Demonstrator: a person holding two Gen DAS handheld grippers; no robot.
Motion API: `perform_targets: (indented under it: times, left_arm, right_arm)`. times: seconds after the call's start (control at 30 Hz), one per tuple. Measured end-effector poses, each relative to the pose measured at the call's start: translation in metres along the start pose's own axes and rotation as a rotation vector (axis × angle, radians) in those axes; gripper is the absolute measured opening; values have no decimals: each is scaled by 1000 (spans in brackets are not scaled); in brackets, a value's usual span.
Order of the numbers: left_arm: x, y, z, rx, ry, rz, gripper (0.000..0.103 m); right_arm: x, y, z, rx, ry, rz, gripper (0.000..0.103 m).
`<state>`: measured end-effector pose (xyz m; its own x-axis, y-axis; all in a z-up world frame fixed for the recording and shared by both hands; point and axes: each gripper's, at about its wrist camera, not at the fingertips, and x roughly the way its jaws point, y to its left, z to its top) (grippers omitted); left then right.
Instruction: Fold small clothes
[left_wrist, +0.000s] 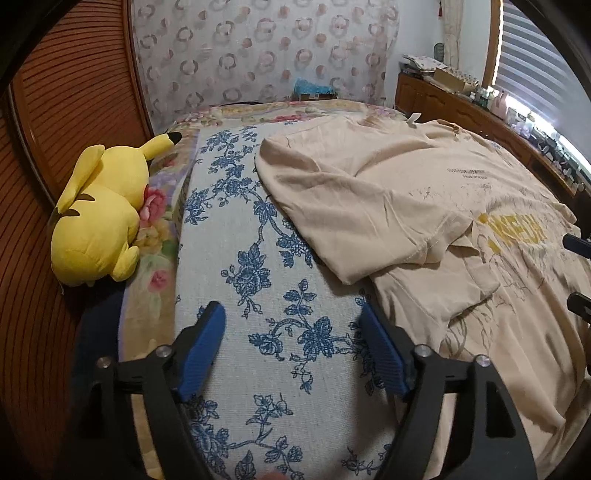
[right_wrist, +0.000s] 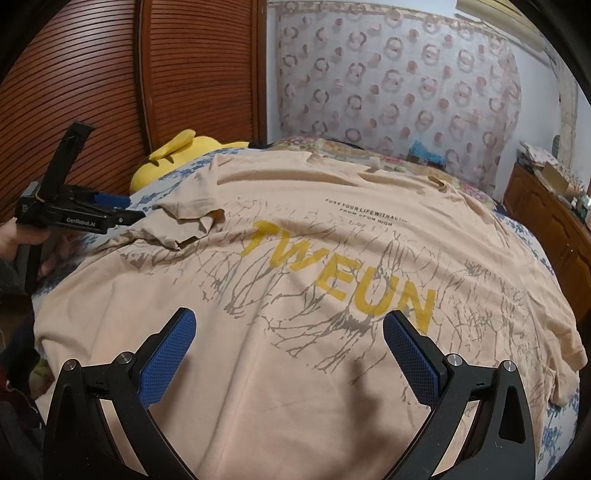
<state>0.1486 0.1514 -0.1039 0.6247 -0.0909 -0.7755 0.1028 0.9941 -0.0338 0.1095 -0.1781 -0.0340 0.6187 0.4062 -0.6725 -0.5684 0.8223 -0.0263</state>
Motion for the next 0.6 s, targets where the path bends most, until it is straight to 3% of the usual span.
perform_targets:
  times: [0.13, 0.3, 0.5, 0.57, 0.6]
  left_arm:
    - [3, 5, 1, -12, 7, -7, 87]
    - [4, 3, 1, -10, 7, -3, 88]
    - [3, 5, 0, -21, 2, 7, 88]
    - [3, 6, 0, -27, 1, 9, 88]
    - [4, 7, -1, -28, 1, 10, 88]
  right_arm:
    - [6, 3, 12, -19, 20, 54, 103]
    - [17, 14, 51, -67, 2, 142, 99]
    - [61, 41, 96, -144, 44, 276, 76]
    - [81, 51, 104, -173, 76, 300, 61]
    - [89, 55, 107, -182, 90, 305, 58]
